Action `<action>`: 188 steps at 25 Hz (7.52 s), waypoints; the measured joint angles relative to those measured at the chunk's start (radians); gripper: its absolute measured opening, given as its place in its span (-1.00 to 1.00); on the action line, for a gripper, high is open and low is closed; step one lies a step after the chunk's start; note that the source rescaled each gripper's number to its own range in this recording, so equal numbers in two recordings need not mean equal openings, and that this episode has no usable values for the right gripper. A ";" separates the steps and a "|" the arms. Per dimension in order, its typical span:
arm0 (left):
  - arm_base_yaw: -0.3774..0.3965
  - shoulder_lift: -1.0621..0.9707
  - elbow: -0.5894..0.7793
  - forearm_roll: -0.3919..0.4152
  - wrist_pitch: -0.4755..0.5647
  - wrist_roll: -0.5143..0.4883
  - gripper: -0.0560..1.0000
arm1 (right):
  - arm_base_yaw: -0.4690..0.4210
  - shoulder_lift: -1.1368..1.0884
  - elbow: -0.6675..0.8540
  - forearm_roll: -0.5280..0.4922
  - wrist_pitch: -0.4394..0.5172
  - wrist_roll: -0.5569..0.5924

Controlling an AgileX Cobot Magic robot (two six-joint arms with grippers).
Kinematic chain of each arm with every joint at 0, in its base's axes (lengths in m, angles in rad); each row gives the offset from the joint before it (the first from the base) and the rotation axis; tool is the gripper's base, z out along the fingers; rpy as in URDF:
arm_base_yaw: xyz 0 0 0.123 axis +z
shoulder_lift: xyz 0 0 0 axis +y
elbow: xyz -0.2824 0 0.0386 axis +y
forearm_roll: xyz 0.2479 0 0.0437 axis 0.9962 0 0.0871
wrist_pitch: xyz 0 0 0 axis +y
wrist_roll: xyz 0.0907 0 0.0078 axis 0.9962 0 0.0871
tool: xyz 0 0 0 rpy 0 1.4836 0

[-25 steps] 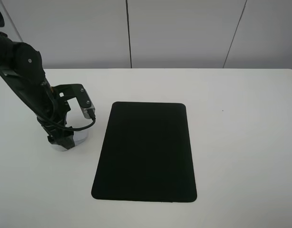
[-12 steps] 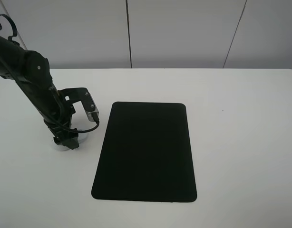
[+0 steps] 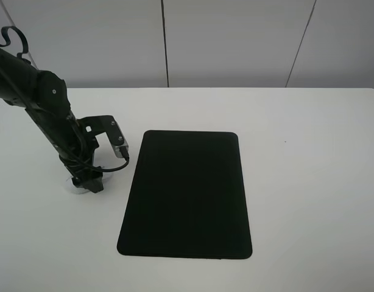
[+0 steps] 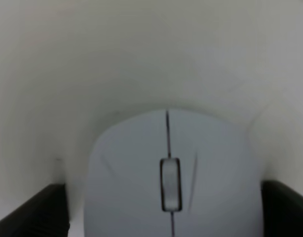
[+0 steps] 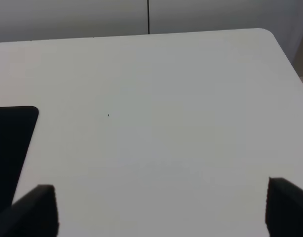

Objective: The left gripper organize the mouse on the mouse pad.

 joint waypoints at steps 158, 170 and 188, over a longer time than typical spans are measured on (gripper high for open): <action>-0.489 0.239 -0.444 0.159 0.068 -1.618 -0.87 | 0.000 0.000 0.000 0.000 0.000 0.000; -0.489 0.239 -0.444 0.152 0.068 -1.618 -0.87 | 0.000 0.000 0.000 0.000 0.000 0.000; -0.478 0.205 -0.446 0.207 0.057 -1.601 1.00 | 0.000 0.000 0.000 0.000 0.000 0.000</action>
